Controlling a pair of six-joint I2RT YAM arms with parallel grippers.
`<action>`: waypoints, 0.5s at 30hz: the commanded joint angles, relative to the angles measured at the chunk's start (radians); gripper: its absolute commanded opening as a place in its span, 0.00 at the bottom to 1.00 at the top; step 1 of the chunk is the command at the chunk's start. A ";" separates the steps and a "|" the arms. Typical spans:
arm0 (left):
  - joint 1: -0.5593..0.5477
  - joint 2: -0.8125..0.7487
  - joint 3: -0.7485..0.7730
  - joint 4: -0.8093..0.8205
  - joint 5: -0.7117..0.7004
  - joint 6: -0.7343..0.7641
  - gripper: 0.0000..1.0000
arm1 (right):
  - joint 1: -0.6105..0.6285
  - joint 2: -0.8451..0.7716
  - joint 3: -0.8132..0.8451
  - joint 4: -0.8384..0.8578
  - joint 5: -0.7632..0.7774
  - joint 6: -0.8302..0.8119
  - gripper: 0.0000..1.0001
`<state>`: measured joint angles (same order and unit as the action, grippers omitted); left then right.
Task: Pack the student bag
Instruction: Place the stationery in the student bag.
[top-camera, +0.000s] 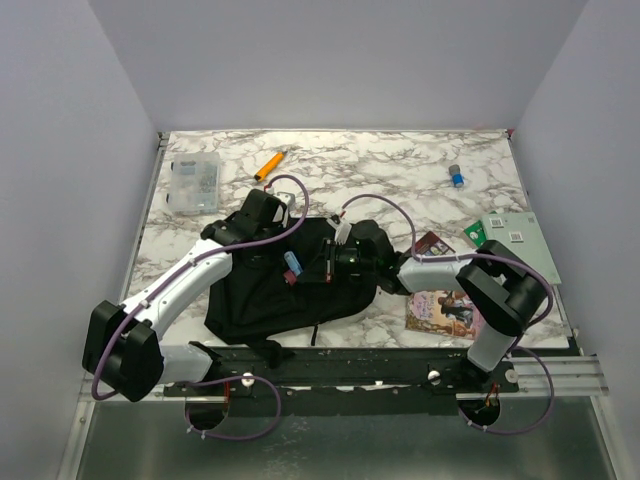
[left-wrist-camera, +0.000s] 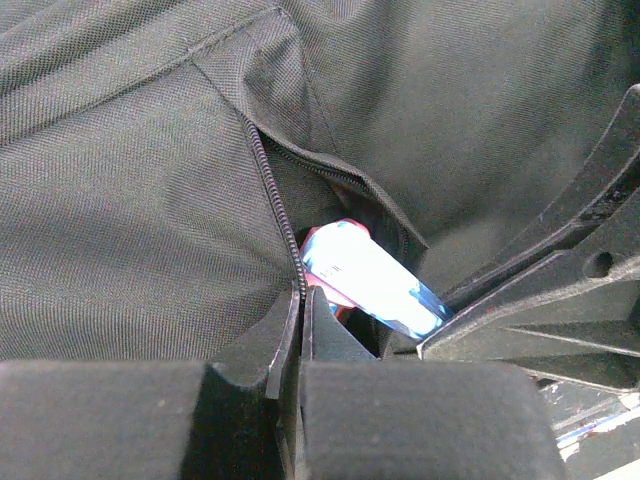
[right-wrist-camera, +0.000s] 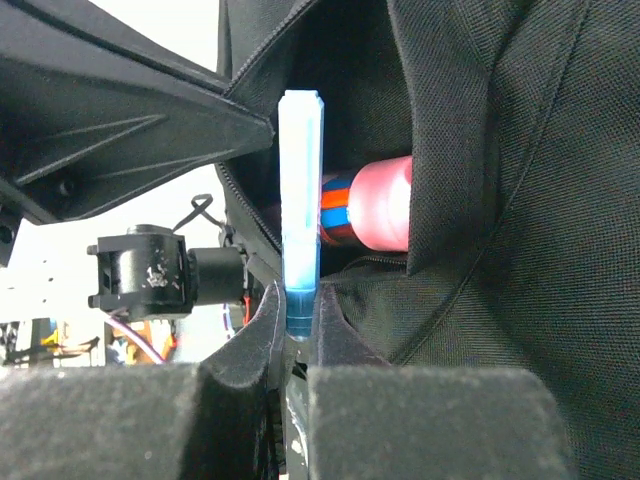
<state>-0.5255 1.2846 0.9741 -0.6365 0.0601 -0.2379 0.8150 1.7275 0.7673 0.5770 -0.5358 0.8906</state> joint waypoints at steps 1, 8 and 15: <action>-0.004 -0.037 0.019 0.031 0.004 0.009 0.00 | 0.018 0.015 0.010 -0.013 0.082 0.032 0.01; -0.004 -0.038 0.027 0.029 0.019 0.009 0.00 | 0.046 0.091 0.098 -0.068 0.084 0.027 0.02; -0.004 -0.018 0.035 0.022 0.010 0.016 0.00 | 0.060 0.154 0.231 -0.182 0.115 -0.019 0.15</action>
<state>-0.5255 1.2751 0.9741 -0.6373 0.0601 -0.2359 0.8658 1.8538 0.9325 0.4770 -0.4618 0.9073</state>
